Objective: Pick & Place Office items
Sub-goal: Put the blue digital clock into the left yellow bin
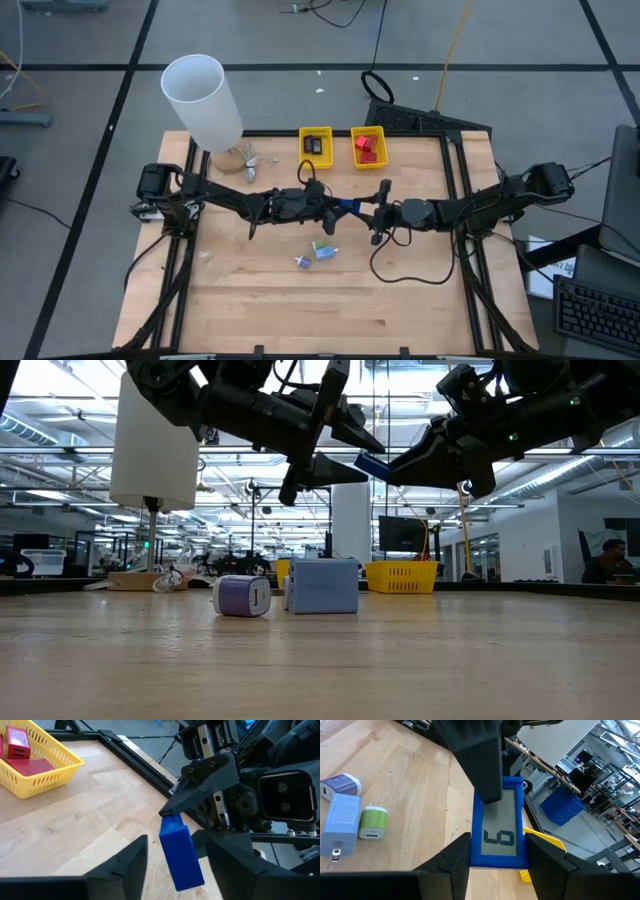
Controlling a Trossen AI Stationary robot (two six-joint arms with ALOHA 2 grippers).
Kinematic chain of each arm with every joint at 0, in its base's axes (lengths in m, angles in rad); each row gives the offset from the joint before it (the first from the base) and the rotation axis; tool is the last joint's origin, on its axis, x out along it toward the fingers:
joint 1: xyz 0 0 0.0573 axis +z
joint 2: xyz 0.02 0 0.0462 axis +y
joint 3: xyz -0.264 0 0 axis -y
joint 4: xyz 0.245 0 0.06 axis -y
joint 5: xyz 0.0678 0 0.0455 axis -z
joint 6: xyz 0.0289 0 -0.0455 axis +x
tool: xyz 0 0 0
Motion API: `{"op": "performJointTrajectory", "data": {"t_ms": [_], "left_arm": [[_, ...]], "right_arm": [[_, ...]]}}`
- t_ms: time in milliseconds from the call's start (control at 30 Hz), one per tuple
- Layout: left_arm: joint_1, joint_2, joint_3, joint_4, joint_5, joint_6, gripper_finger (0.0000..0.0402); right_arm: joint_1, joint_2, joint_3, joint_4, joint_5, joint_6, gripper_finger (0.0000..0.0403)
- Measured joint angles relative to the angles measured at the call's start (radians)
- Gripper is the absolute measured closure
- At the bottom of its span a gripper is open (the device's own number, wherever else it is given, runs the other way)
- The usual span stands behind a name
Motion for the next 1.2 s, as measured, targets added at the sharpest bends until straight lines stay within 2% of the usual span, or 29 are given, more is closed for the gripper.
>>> {"op": "performJointTrajectory", "data": {"t_ms": [233, 400, 567, 733, 867, 1000, 1200], "left_arm": [[0.013, 0.0, 0.0, 0.002, 0.003, 0.012, 0.0292], [0.019, -0.005, 0.0, -0.01, 0.001, 0.154, 0.0341], [0.031, -0.068, 0.0, -0.082, -0.014, 0.248, 0.0344], [0.039, -0.156, 0.0, -0.197, -0.154, 0.328, 0.033], [0.035, -0.202, -0.015, -0.266, -0.187, 0.395, 0.0342], [0.04, -0.227, -0.073, -0.214, -0.194, 0.476, 0.0343], [0.097, -0.224, -0.238, -0.008, -0.193, 0.441, 0.0338]], "right_arm": [[0.0, 0.0, 0.0, -0.002, 0.003, 0.003, 0.0236], [0.0, -0.001, 0.0, 0.004, 0.006, 0.094, 0.0228], [-0.001, -0.026, 0.001, -0.019, 0.006, 0.169, 0.0223], [0.001, -0.094, -0.001, -0.134, -0.014, 0.229, 0.0223], [-0.001, -0.169, 0.0, -0.239, -0.004, 0.285, 0.0224], [0.0, -0.249, 0.0, -0.325, -0.006, 0.319, 0.0228], [-0.002, -0.337, -0.001, -0.414, -0.037, 0.365, 0.0231]]}}
